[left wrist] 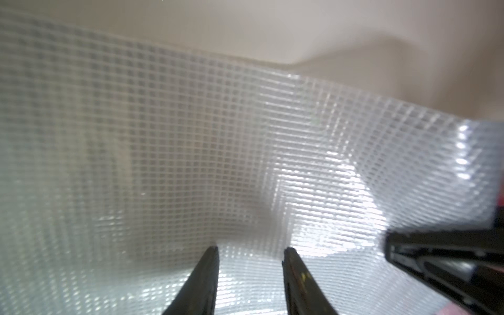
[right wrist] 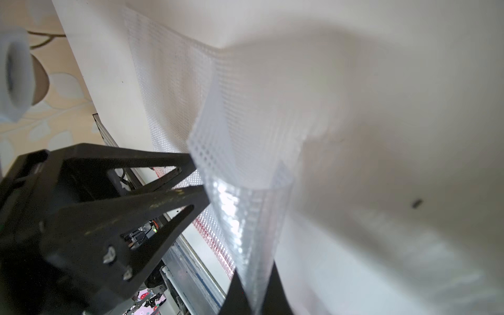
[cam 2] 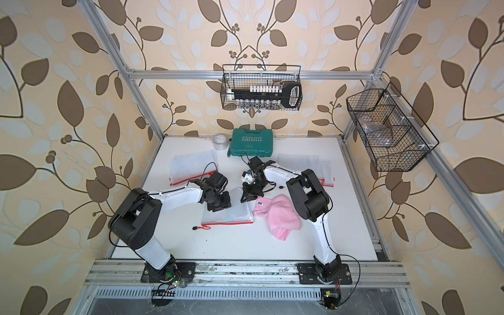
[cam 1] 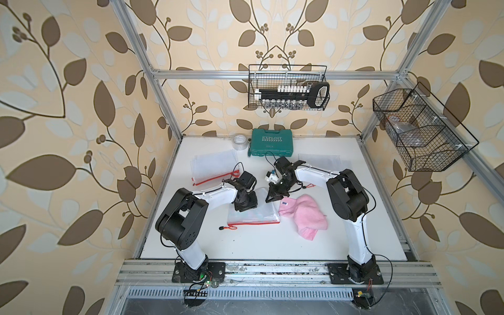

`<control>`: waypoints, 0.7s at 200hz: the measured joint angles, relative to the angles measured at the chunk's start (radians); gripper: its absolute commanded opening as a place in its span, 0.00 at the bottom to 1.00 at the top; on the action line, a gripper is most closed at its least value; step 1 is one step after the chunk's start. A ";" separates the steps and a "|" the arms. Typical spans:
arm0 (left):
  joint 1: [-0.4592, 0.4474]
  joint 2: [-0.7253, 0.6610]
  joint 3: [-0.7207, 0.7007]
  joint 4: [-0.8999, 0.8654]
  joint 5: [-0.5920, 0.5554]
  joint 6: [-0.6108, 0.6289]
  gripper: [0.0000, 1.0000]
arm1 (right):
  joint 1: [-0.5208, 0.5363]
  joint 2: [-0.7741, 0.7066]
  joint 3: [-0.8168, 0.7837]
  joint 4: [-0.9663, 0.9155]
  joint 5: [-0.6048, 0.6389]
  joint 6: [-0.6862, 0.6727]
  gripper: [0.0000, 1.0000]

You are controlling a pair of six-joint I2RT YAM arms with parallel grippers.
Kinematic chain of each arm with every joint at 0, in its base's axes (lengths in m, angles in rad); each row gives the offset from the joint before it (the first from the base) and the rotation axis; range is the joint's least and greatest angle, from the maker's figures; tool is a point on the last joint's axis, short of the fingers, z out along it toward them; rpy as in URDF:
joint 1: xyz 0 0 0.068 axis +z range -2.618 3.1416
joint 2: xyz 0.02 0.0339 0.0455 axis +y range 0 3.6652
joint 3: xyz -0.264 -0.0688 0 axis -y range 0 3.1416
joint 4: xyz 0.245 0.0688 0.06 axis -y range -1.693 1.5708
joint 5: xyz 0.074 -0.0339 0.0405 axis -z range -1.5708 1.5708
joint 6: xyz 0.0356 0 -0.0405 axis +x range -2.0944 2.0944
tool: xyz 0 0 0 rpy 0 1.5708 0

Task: Wipe the document bag
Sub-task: Pick up the document bag from the center of the board, then place the document bag.

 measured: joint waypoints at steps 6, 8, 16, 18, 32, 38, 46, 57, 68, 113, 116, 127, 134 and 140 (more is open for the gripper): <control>0.008 -0.011 -0.006 -0.014 -0.012 -0.001 0.43 | 0.001 -0.004 0.019 -0.016 0.011 -0.005 0.00; 0.011 -0.017 -0.008 -0.021 -0.014 -0.001 0.44 | 0.002 -0.005 0.026 -0.021 0.014 -0.005 0.00; 0.027 -0.040 -0.013 -0.044 -0.027 -0.002 0.44 | 0.002 -0.011 0.054 -0.041 0.028 -0.012 0.00; 0.030 -0.047 -0.014 -0.051 -0.031 -0.002 0.44 | 0.001 -0.013 0.063 -0.047 0.031 -0.013 0.00; 0.061 -0.124 -0.013 -0.092 -0.055 -0.002 0.45 | -0.002 -0.025 0.136 -0.092 0.071 -0.034 0.00; 0.072 -0.161 -0.010 -0.106 -0.064 -0.002 0.45 | -0.005 -0.030 0.170 -0.113 0.085 -0.042 0.00; 0.089 -0.219 0.001 -0.131 -0.069 -0.001 0.45 | -0.014 -0.036 0.221 -0.147 0.109 -0.058 0.00; 0.109 -0.278 0.025 -0.158 -0.077 0.001 0.45 | -0.037 -0.044 0.300 -0.201 0.156 -0.084 0.00; 0.122 -0.323 0.054 -0.175 -0.089 0.004 0.45 | -0.073 -0.050 0.375 -0.261 0.219 -0.120 0.00; 0.125 -0.364 0.091 -0.219 -0.091 0.005 0.45 | -0.276 -0.072 0.491 -0.413 0.579 -0.259 0.00; 0.125 -0.362 0.091 -0.223 -0.091 0.005 0.45 | -0.294 -0.072 0.490 -0.418 0.605 -0.269 0.00; 0.125 -0.359 0.091 -0.236 -0.091 0.005 0.45 | -0.343 -0.065 0.489 -0.430 0.669 -0.293 0.00; 0.125 -0.358 0.091 -0.241 -0.092 0.005 0.45 | -0.375 -0.059 0.489 -0.432 0.707 -0.310 0.00; 0.125 -0.357 0.092 -0.245 -0.092 0.006 0.45 | -0.398 -0.052 0.489 -0.432 0.735 -0.325 0.00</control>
